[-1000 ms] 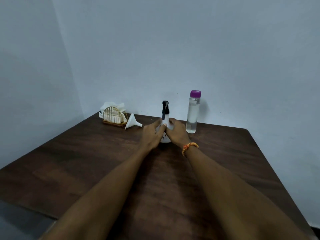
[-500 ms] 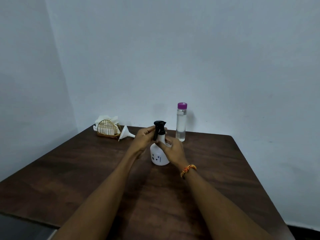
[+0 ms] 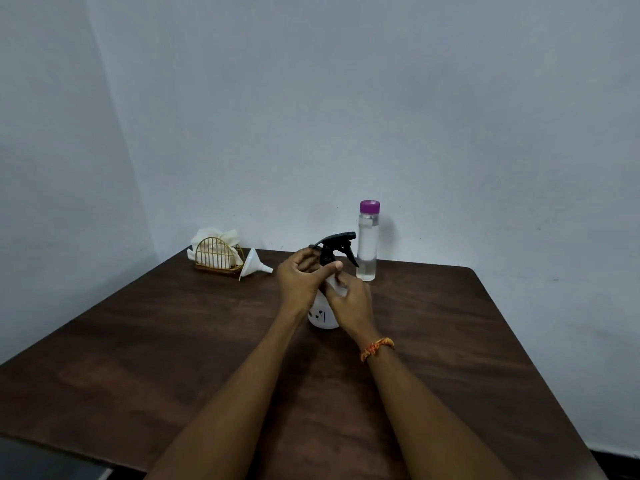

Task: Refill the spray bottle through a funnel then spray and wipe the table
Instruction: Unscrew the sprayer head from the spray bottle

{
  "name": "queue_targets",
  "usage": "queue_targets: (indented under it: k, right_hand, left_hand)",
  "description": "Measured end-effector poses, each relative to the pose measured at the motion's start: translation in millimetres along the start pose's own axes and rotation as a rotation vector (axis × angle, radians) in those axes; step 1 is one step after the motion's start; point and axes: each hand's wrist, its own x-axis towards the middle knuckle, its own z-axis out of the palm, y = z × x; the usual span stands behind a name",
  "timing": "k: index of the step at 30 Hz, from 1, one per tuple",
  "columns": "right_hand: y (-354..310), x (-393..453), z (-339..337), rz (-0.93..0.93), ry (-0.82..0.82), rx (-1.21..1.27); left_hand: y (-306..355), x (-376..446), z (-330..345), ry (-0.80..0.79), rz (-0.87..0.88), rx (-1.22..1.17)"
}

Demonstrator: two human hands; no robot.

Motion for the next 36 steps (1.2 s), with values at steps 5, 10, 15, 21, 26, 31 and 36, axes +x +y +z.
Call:
queue_targets:
  k: [5, 10, 15, 21, 26, 31, 36]
  right_hand:
    - [-1, 4, -10, -0.028, 0.007, -0.037]
    - [3, 6, -16, -0.077, 0.009, -0.025]
    - [4, 6, -16, -0.044, -0.035, 0.013]
    - [3, 5, -16, -0.058, -0.020, 0.008]
    - [-1, 3, -16, -0.061, -0.031, 0.007]
    - [4, 4, -13, -0.051, -0.023, -0.026]
    - [3, 5, -14, -0.037, -0.004, -0.066]
  left_hand:
    - [-7, 6, 5, -0.195, -0.047, -0.073]
    - [-11, 9, 4, -0.107, -0.078, -0.086]
    - [-8, 4, 11, -0.136, -0.067, -0.131]
    - [-6, 10, 5, -0.130, -0.112, -0.138]
    - [-2, 6, 8, -0.008, -0.032, -0.115]
    - [16, 5, 12, 0.093, 0.040, -0.226]
    - [38, 17, 3, 0.154, 0.060, -0.418]
